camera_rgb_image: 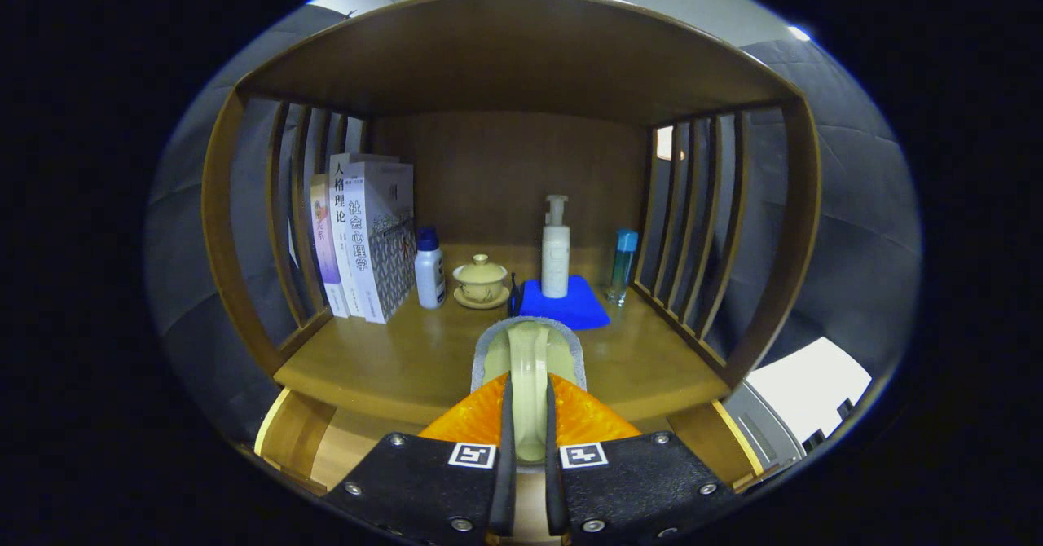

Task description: Pull open the drawer, take out the items inside it, and place them on the countertop above the cabinet.

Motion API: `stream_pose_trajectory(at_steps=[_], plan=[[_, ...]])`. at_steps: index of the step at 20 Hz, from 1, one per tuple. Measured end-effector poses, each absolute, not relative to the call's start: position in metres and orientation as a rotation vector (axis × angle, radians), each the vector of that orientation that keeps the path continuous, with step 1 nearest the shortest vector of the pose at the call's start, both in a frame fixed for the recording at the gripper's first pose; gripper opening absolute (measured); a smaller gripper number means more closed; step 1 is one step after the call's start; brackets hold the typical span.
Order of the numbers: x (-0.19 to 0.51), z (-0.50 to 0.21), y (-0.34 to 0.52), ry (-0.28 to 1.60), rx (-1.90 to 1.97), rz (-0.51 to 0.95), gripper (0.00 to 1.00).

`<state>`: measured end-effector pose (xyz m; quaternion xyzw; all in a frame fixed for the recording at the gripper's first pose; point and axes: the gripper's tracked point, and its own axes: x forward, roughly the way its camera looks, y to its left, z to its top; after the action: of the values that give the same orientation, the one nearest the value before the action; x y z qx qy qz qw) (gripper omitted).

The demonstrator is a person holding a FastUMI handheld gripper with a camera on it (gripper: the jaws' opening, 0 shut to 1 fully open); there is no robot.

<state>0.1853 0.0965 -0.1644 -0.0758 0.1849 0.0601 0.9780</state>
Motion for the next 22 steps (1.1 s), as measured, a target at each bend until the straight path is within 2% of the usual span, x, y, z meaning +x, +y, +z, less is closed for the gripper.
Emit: stream_pose_trajectory(at_steps=[5, 13, 18, 20, 22], plan=[[0.226, -0.175, 0.118, 0.321, -0.137, 0.194, 0.15], [0.254, -0.203, 0.119, 0.332, -0.162, 0.222, 0.17], [0.262, -0.201, 0.115, 0.307, -0.151, 0.237, 0.23], [0.262, -0.191, 0.109, 0.279, -0.169, 0.229, 0.28], [0.254, -0.172, 0.114, 0.221, -0.107, 0.246, 0.55]])
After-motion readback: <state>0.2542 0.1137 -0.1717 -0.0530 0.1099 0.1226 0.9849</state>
